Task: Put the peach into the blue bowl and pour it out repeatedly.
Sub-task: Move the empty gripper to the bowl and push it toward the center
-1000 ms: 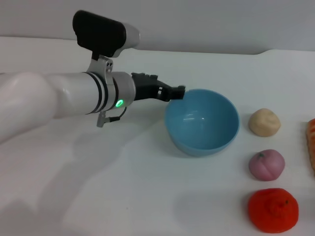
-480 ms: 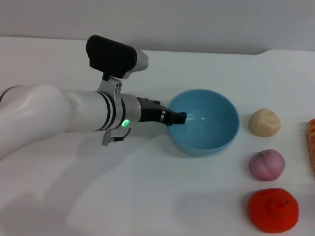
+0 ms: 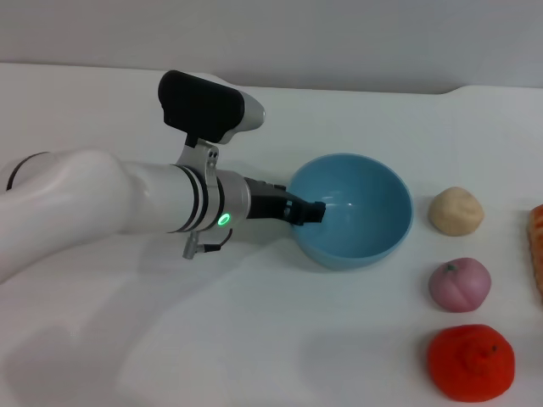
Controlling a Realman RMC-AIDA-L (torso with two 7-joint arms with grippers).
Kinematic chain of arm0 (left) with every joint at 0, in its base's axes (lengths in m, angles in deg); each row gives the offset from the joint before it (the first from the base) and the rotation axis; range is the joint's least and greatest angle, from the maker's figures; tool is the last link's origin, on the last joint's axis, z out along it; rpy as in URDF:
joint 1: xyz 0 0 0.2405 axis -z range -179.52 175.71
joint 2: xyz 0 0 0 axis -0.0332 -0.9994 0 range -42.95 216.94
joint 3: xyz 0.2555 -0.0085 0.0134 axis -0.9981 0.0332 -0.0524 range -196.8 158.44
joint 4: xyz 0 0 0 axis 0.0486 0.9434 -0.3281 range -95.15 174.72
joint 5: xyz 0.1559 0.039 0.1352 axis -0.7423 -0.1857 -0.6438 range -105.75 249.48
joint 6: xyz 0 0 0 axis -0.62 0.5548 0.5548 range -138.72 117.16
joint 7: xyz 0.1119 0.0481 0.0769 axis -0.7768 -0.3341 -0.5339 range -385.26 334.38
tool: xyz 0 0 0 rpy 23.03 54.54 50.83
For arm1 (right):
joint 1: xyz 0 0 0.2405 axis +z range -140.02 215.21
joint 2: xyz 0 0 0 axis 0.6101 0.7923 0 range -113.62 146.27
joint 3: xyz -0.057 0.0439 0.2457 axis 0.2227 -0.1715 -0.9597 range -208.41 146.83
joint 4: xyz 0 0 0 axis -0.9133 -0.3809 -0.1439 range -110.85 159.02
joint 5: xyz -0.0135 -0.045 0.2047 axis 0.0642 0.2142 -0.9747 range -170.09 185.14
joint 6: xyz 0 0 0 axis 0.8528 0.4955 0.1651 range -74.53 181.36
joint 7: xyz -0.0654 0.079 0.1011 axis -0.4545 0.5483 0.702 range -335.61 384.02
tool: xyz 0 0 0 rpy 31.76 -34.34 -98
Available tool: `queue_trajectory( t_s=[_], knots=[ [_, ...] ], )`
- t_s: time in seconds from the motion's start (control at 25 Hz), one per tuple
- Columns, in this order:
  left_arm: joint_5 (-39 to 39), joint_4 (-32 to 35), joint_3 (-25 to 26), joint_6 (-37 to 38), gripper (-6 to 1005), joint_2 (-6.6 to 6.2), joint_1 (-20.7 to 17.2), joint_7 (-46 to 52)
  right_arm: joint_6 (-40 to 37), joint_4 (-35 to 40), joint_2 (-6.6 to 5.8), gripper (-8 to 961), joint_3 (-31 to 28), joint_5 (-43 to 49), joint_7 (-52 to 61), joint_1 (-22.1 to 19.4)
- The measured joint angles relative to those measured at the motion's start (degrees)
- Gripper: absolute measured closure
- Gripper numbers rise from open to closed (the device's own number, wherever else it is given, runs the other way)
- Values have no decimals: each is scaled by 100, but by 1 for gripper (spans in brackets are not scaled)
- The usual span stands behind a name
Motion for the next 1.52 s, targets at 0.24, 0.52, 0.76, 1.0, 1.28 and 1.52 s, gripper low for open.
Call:
queue_trajectory(
  t_s=[0.24,0.52,0.76,1.0,1.28,1.52],
  knots=[
    [11,-22,-62,68,308,3,13,3,3,0,7,288,4,14,0,-14],
    [99,-56,-78,35,560,3,4,6,3,-12,7,288,39,24,0,-17],
    [108,-54,-56,71,742,-7,93,8,7,-21,7,289,10,14,4,-57],
    [-75,10,554,446,987,-54,338,-19,7,-13,-20,289,89,109,326,-12],
    [-1454,175,1590,1264,1001,-52,862,139,85,1091,-74,290,103,1479,2313,198],
    [-2687,198,2142,2315,1001,-36,1455,732,-327,3238,-45,290,577,3344,5272,449]
  ],
)
